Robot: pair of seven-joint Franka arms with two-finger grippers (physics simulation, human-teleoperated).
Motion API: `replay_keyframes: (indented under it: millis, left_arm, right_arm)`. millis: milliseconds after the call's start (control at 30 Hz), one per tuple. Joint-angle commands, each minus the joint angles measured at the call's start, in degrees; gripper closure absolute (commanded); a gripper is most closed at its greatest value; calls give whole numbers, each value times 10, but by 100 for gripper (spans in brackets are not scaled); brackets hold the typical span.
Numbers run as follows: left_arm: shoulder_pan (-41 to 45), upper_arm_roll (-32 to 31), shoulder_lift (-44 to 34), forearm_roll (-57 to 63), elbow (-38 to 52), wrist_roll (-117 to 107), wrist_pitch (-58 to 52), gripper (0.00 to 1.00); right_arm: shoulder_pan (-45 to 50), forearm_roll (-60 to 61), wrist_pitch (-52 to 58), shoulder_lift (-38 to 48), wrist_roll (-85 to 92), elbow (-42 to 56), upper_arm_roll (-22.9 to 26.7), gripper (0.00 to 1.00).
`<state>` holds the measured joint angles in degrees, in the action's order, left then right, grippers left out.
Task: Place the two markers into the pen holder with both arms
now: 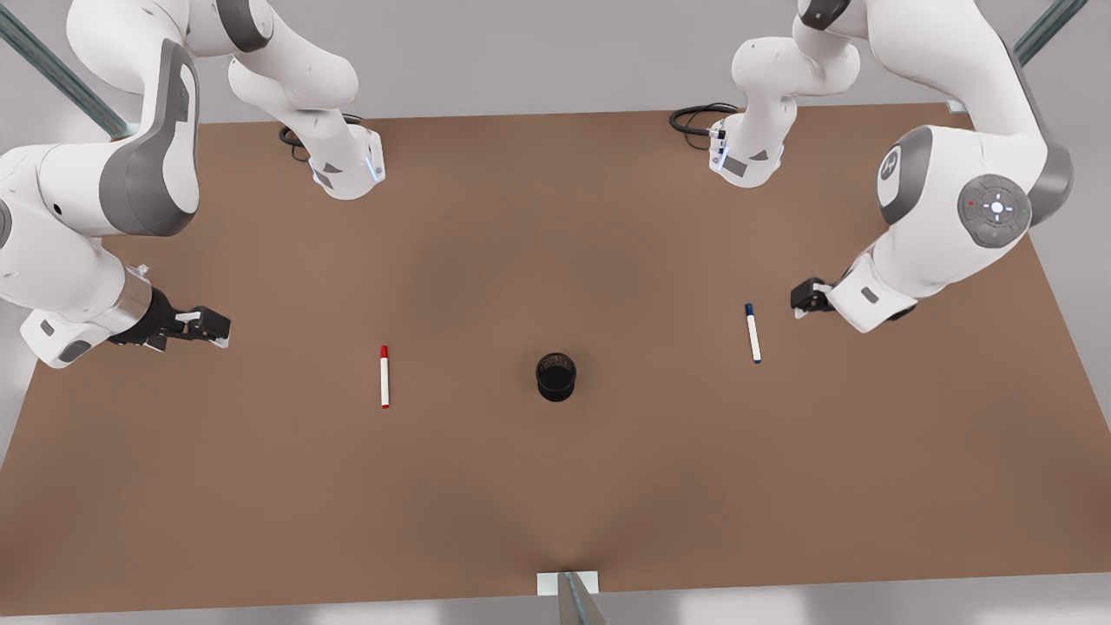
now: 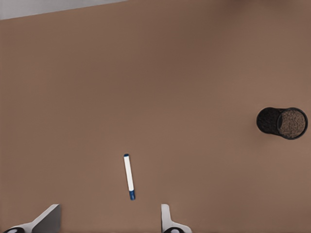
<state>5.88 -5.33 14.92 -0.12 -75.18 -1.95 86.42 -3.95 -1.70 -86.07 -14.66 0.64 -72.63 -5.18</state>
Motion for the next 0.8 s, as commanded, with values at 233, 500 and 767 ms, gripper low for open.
replay_keyframes:
  millis: [233, 500, 767]
  left_arm:
    - [-17, 4, 56, -10, -193, -76, 258, 0]
    - [-37, 4, 27, -17, -468, -77, 560, 0]
    - [-43, 5, 79, -16, -509, -71, 624, 0]
  right_arm:
    - [0, 0, 1, 1, 3, 0, 0, 0]
    - [-3, -1, -20, -21, -6, 0, 0, 0]
    - [54, -16, -225, -121, -109, -90, -6, 0]
